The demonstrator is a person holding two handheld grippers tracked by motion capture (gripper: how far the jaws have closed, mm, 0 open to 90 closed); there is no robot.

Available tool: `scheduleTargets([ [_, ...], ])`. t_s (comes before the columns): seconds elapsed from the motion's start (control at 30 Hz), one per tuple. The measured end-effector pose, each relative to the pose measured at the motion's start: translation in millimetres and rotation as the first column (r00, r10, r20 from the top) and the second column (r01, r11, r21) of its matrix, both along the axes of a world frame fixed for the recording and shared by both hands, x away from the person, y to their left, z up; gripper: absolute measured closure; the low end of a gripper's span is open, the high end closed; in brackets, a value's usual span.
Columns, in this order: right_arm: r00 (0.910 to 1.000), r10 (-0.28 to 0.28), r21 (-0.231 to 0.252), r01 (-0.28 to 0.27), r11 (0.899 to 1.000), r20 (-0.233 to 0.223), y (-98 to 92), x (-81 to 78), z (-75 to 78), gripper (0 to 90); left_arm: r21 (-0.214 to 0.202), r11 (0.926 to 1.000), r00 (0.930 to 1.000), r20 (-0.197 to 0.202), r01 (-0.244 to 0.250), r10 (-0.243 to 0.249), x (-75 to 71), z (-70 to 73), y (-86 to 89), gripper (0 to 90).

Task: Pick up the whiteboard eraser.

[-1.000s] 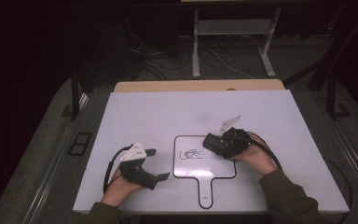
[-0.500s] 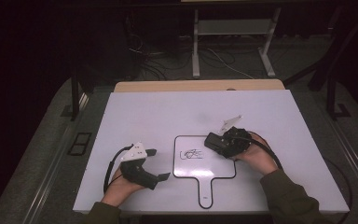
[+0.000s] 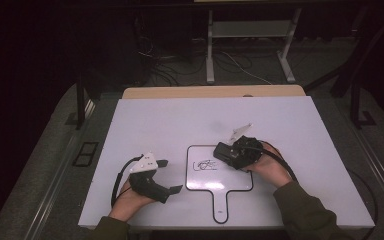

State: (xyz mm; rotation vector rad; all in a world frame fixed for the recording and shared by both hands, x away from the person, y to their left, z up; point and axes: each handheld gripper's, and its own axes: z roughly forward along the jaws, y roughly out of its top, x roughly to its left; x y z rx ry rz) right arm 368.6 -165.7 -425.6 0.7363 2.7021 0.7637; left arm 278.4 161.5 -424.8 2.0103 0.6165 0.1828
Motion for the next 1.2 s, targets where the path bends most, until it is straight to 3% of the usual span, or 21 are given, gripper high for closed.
scheduleTargets([
  [0.2,1.0000,-0.001,0.003,0.001,1.000,0.000,3.9,7.7,-0.1,38.8,0.003,1.0000,1.0000,-0.003,0.001,-0.001,0.2,-0.4,-0.4,0.0],
  [0.73,0.9922,0.125,-0.015,-0.125,0.992,0.007,53.3,4.8,1.3,38.8,0.003,1.0000,1.0000,0.000,0.001,-0.001,-0.2,-0.2,0.4,0.0],
  [1.03,0.9985,0.054,-0.011,-0.054,0.998,-0.009,29.9,16.1,1.1,38.8,0.003,1.0000,1.0000,0.000,-0.002,0.002,-0.7,0.2,1.7,0.0],
  [1.2,0.9971,0.076,-0.019,-0.076,0.997,-0.002,33.9,12.0,1.6,38.7,0.006,1.0000,1.0000,0.001,0.001,-0.001,-0.6,-0.2,0.6,0.0],
])
